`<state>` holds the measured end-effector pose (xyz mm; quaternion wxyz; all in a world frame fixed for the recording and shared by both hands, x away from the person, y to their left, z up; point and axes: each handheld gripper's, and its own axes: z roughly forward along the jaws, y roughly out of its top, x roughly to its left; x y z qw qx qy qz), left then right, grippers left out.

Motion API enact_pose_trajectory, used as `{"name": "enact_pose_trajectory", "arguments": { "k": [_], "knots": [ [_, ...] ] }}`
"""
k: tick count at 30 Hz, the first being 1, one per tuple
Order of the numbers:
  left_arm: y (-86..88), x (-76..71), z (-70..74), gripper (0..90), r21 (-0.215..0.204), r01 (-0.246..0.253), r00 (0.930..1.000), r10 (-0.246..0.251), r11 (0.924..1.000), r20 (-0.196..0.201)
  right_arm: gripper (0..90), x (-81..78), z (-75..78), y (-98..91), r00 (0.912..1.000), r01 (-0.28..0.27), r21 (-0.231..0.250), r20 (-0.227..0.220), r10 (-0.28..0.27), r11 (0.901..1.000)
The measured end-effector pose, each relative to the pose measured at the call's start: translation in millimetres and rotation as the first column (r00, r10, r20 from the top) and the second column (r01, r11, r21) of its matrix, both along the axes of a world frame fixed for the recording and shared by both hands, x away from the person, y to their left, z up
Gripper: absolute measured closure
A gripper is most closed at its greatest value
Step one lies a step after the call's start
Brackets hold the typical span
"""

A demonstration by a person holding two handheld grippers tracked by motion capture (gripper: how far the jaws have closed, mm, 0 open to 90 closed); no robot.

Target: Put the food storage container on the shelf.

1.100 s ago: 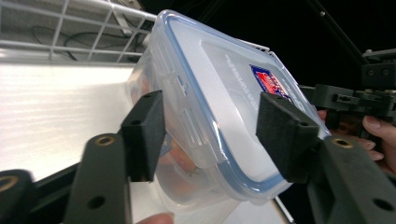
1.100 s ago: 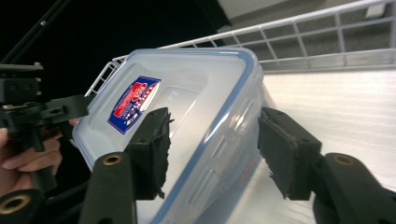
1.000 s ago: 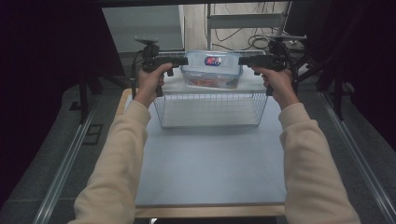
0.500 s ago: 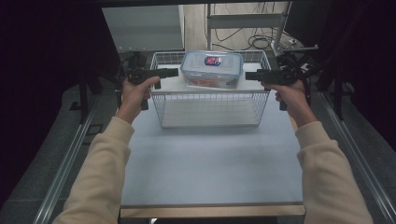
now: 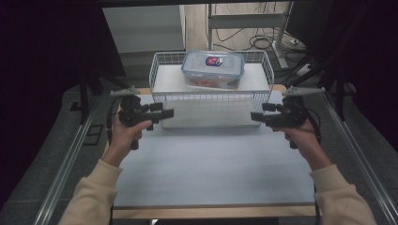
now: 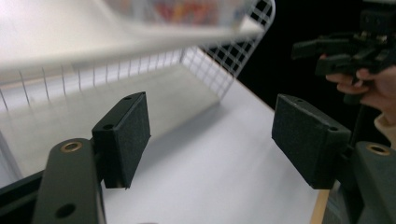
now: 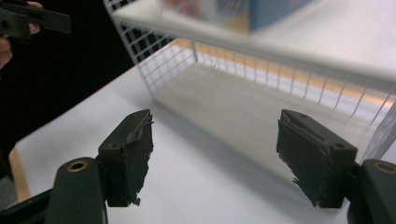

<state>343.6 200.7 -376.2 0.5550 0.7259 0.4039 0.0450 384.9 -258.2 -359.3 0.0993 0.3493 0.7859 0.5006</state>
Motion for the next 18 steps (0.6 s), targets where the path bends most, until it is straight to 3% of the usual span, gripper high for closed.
{"name": "enact_pose_trajectory", "arguments": {
  "k": [5, 11, 15, 18],
  "knots": [
    [-4.4, -28.1, -35.6, 25.2, 0.074, 0.003, 1.0000, -0.004, 0.9973, 0.003, 25.8, -24.2, -31.5, -6.7, 0.9993, -0.032, -0.019, -0.023, 0.031, 0.9993],
    [-14.2, -39.4, -73.1, 23.4, 0.110, 0.030, 0.9984, -0.024, 0.9935, -0.050, 25.3, -42.3, -63.1, -11.3, 0.9985, -0.041, -0.044, -0.039, 0.039, 0.9982],
    [-22.0, -40.7, -86.4, 23.1, 0.167, 0.032, 0.9975, -0.021, 0.9855, -0.067, 25.0, -45.0, -75.2, -14.9, 0.9979, -0.031, -0.031, -0.058, 0.030, 0.9990],
    [-25.3, -40.7, -87.4, 22.9, 0.167, 0.038, 0.9976, -0.028, 0.9852, -0.063, 24.6, -44.8, -76.7, -13.9, 0.9982, -0.032, -0.037, -0.052, 0.030, 0.9988]
  ]
}}
